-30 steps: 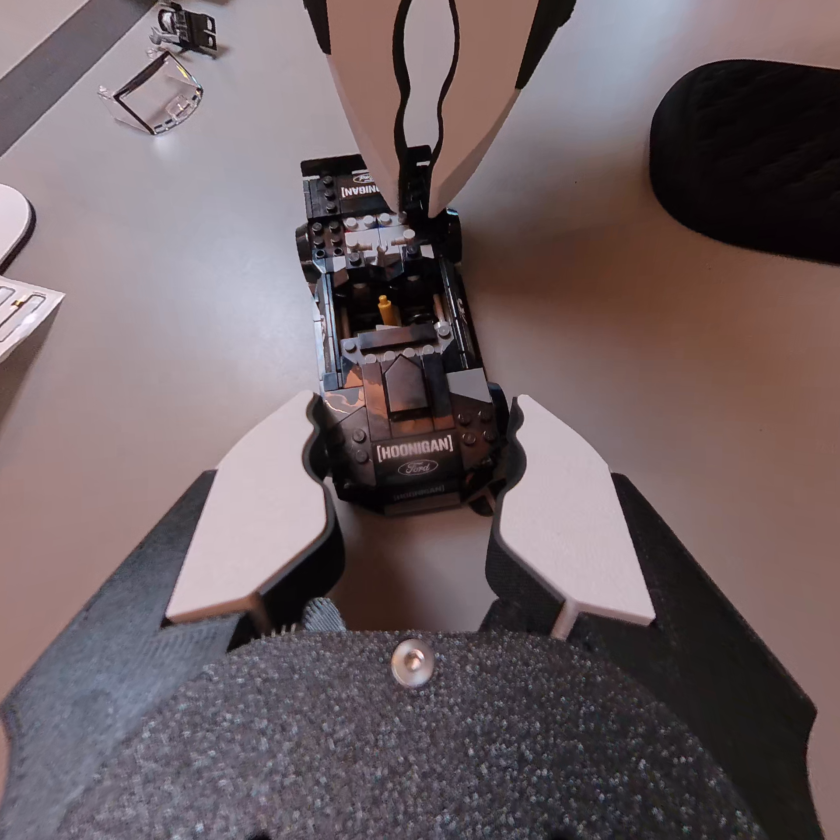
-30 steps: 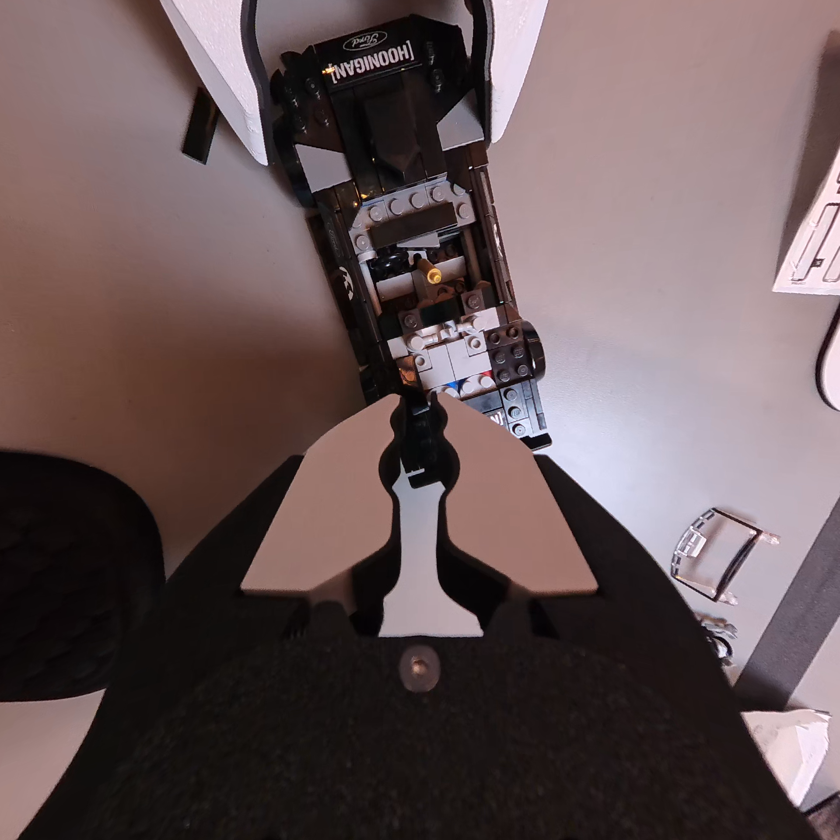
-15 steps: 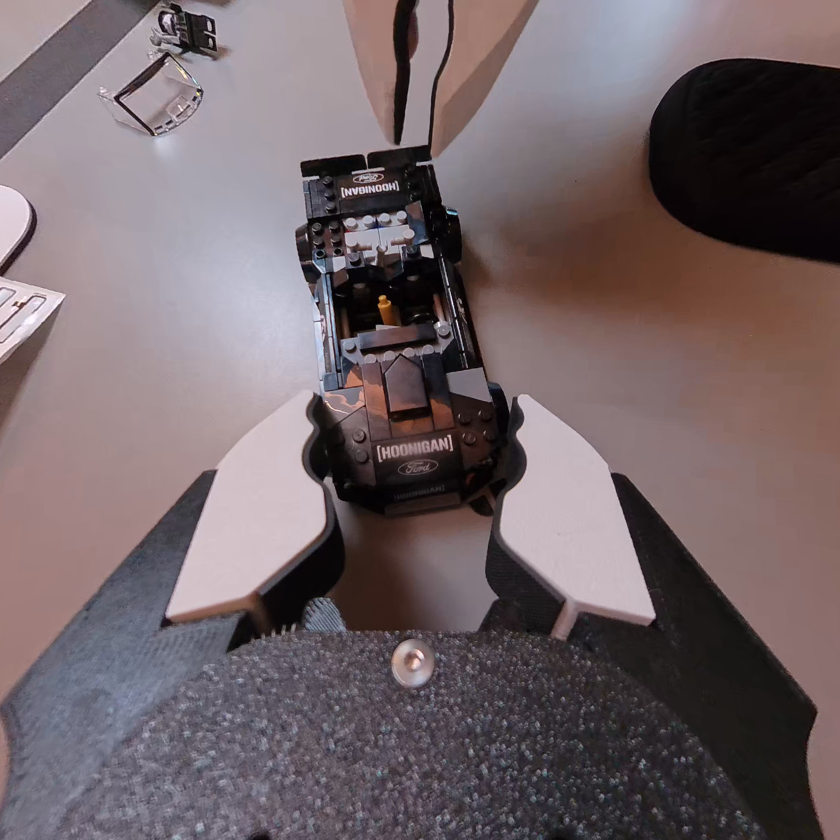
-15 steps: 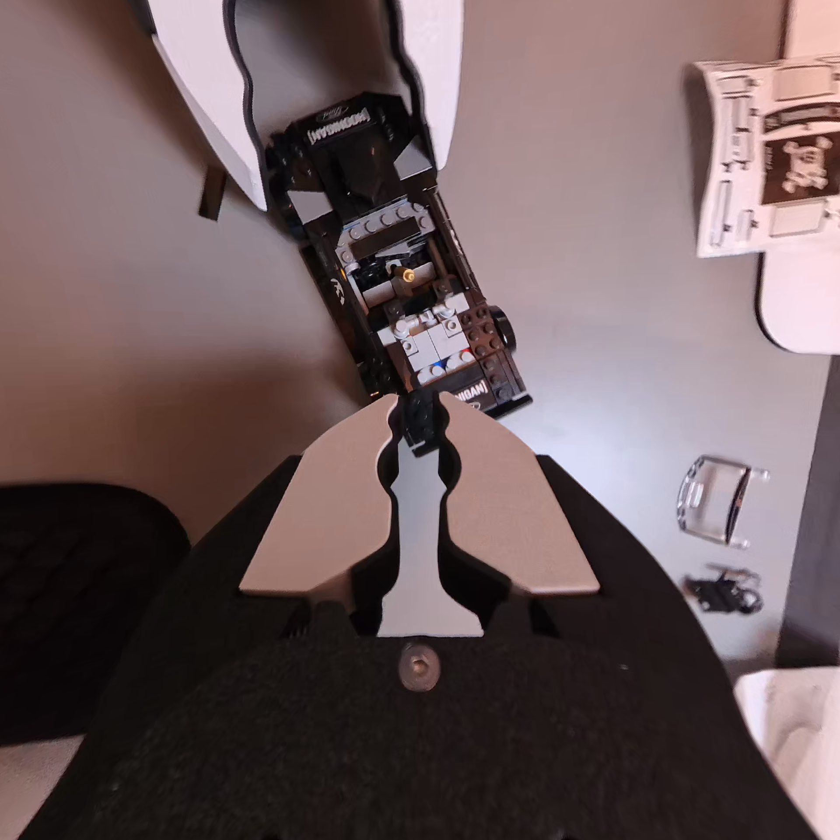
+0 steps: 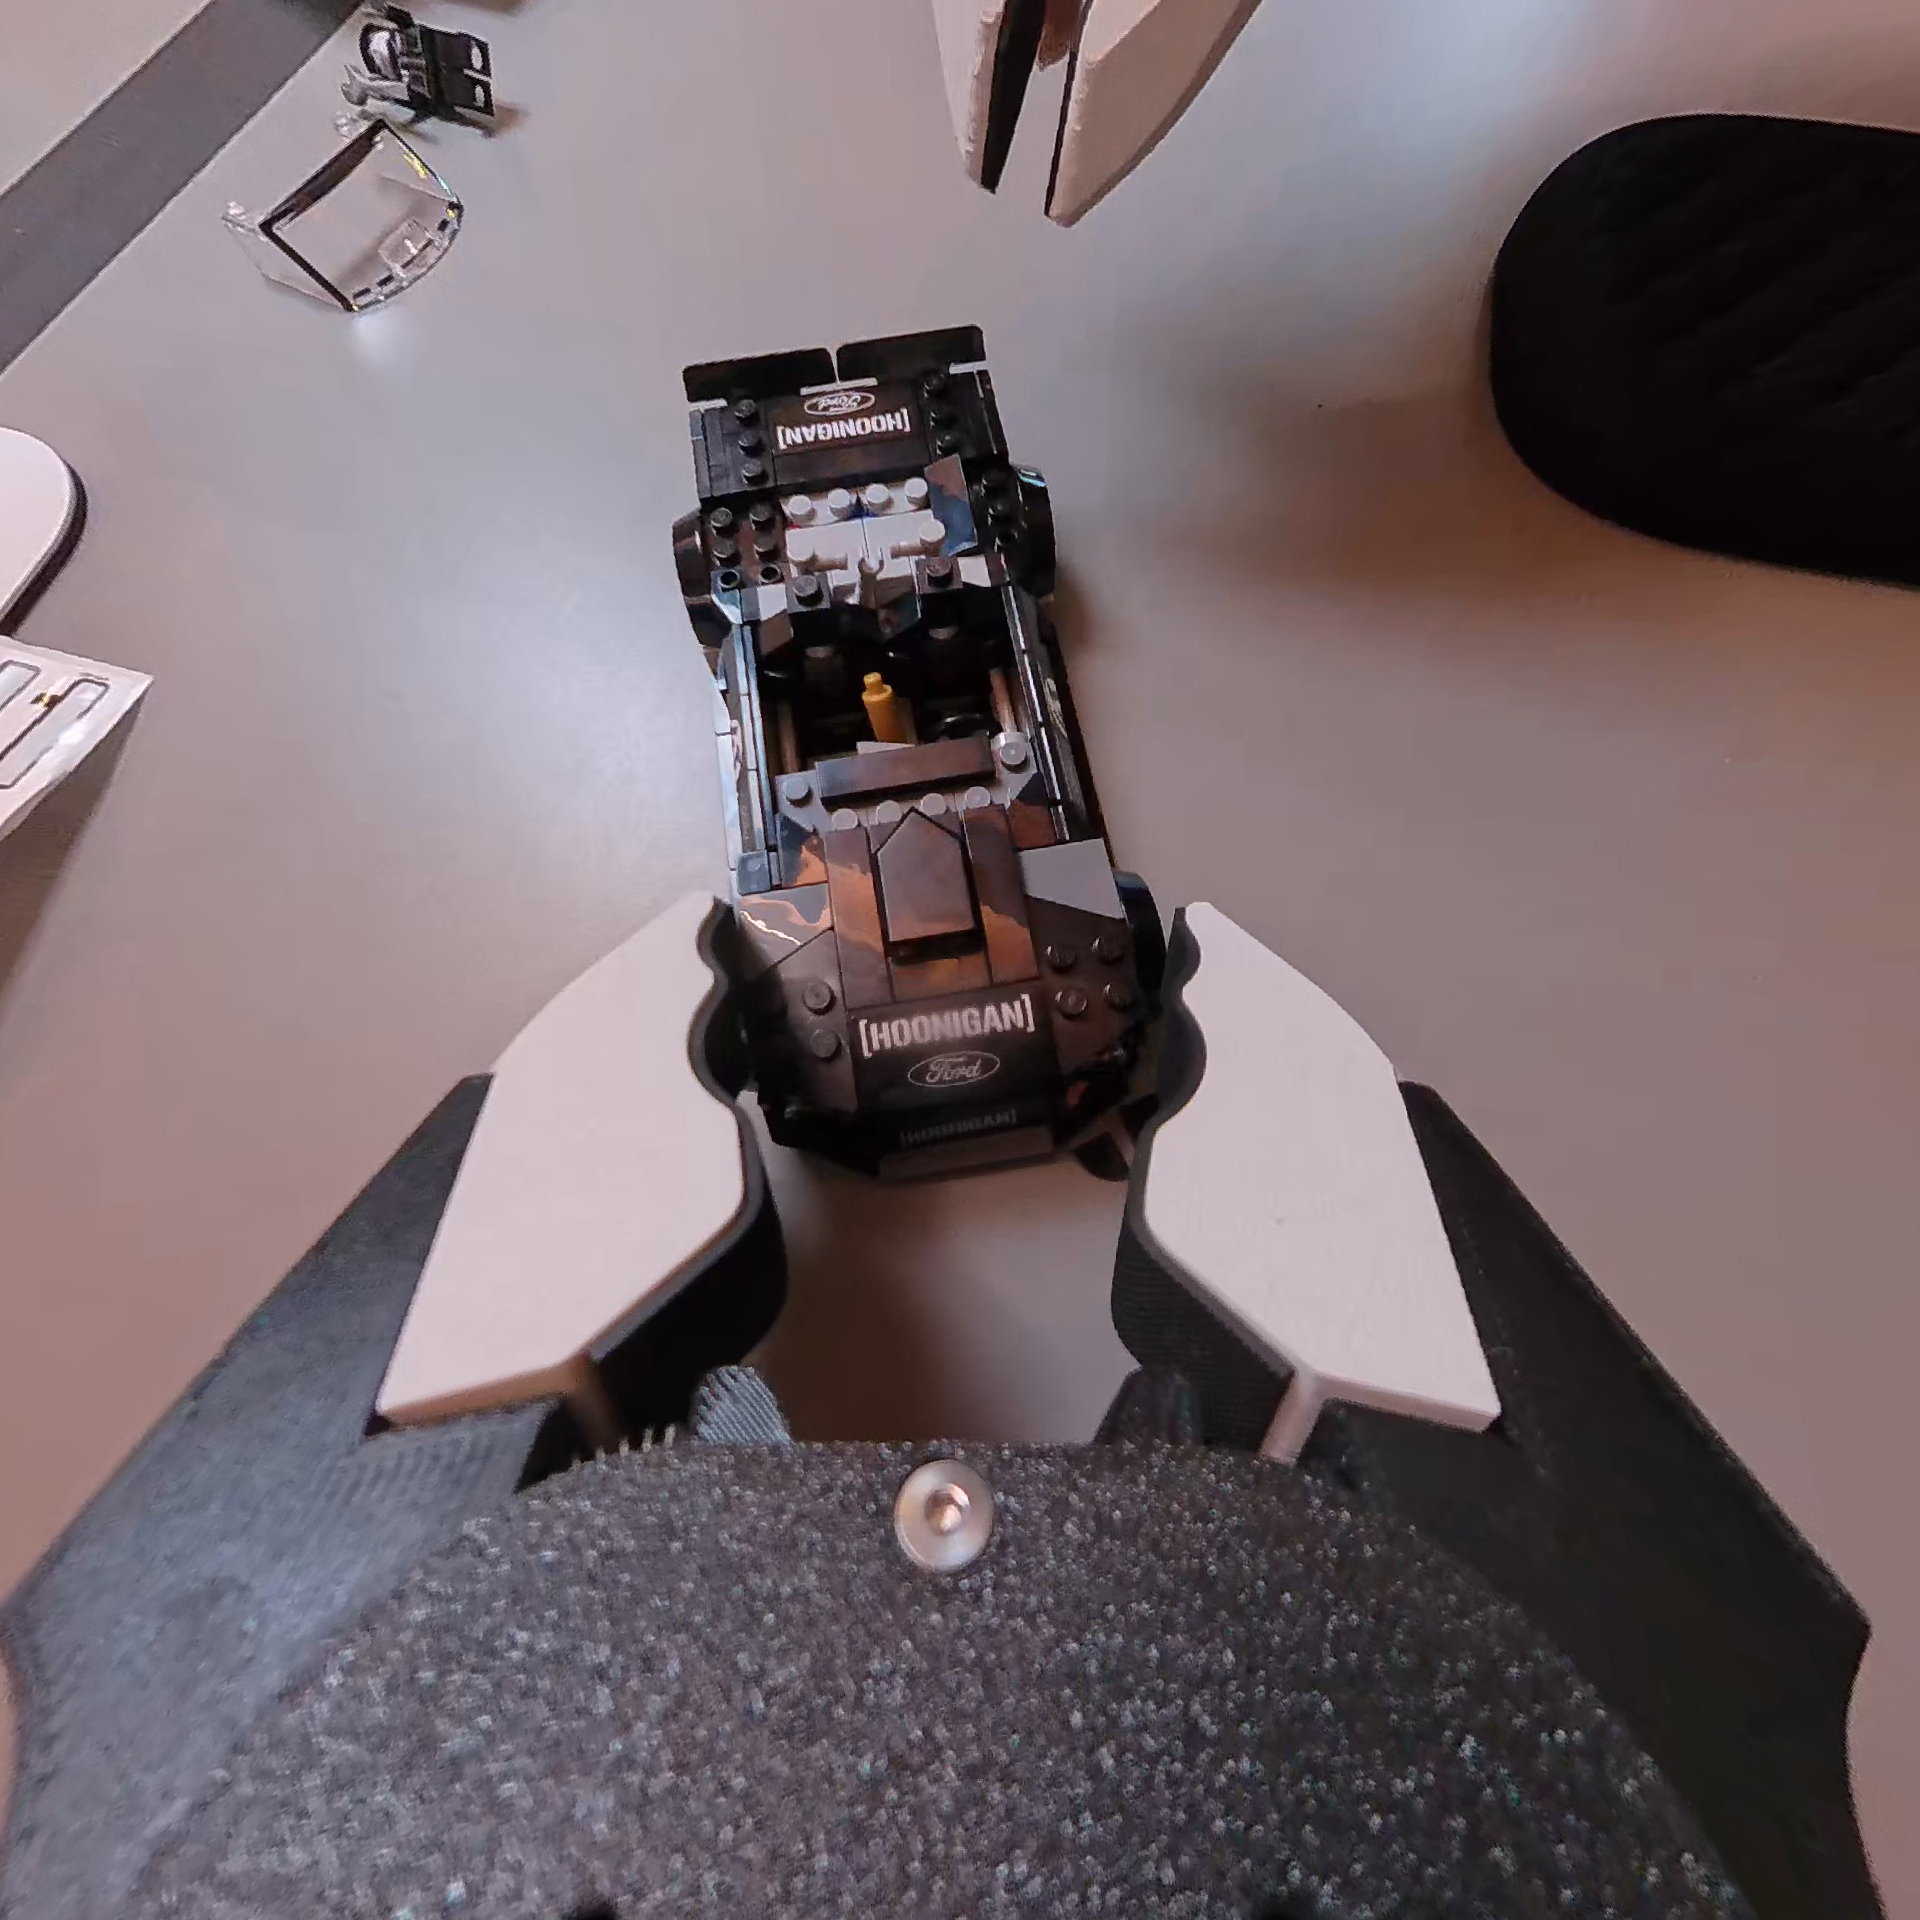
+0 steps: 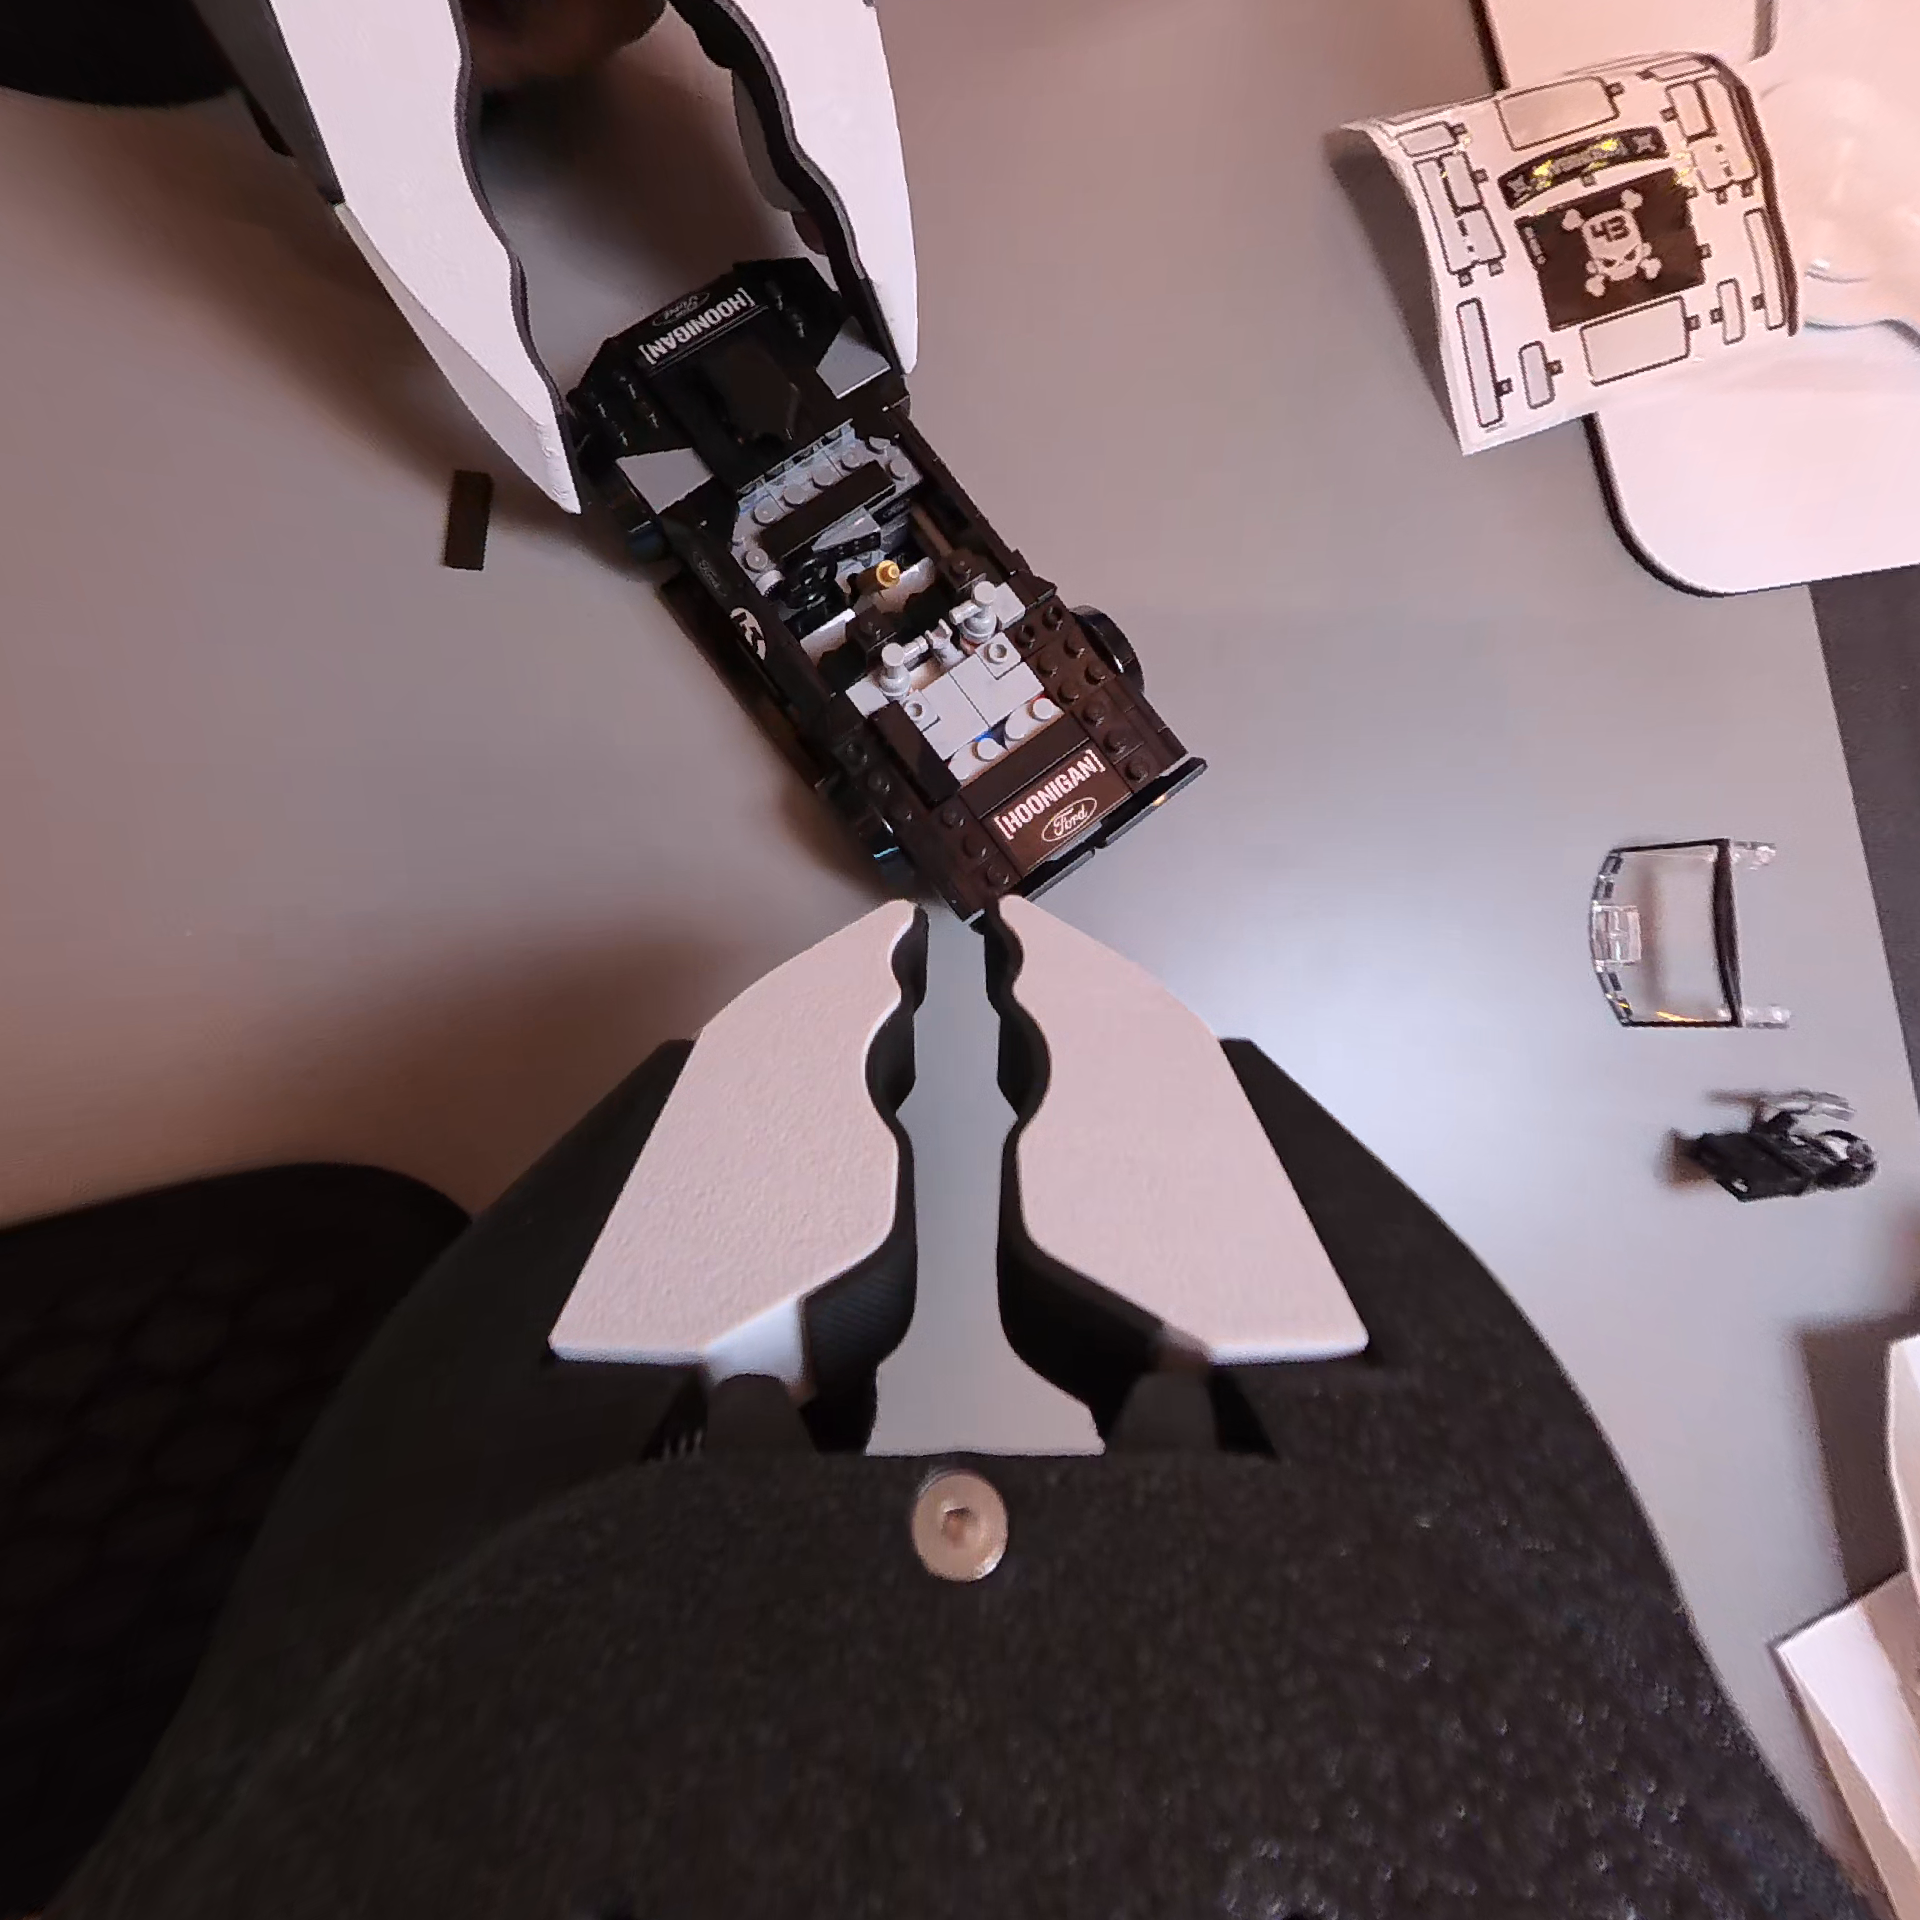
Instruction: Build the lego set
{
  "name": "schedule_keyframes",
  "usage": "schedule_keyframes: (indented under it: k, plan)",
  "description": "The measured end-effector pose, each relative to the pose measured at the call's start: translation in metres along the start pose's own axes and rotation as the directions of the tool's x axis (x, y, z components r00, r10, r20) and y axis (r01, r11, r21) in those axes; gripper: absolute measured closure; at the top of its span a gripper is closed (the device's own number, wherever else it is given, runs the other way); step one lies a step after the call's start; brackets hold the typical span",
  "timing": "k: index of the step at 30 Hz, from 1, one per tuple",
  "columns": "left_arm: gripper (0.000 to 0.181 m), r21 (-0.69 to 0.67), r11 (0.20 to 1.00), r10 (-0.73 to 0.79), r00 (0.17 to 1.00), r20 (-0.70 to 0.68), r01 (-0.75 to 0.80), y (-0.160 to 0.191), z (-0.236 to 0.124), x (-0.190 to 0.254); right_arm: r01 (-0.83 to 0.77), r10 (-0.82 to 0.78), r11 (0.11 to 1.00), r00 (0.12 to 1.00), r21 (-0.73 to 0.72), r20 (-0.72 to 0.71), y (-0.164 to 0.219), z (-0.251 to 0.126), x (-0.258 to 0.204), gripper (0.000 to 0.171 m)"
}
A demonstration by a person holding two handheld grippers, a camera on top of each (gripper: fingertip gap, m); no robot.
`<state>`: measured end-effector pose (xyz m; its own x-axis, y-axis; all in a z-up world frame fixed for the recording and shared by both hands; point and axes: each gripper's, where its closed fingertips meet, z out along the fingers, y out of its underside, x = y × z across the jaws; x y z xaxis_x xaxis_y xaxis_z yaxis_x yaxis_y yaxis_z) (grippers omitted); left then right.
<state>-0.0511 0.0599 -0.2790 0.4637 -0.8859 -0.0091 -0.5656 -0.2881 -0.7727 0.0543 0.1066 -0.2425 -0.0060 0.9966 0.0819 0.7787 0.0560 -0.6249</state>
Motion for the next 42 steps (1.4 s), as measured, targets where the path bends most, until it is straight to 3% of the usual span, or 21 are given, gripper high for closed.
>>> schedule_keyframes:
  k: [21,42]
  plan:
    - [0.103,-0.006,1.0,0.011,1.0,0.003,-0.011,0.001,0.0,0.001,0.073,-0.071,0.996,0.996,-0.049,0.05,-0.007,0.024,-0.005,0.163]
    - [0.103,-0.002,1.0,0.014,1.0,-0.001,-0.014,0.001,0.0,0.001,0.183,-0.127,0.966,0.951,-0.181,0.283,-0.012,0.047,-0.012,0.16]
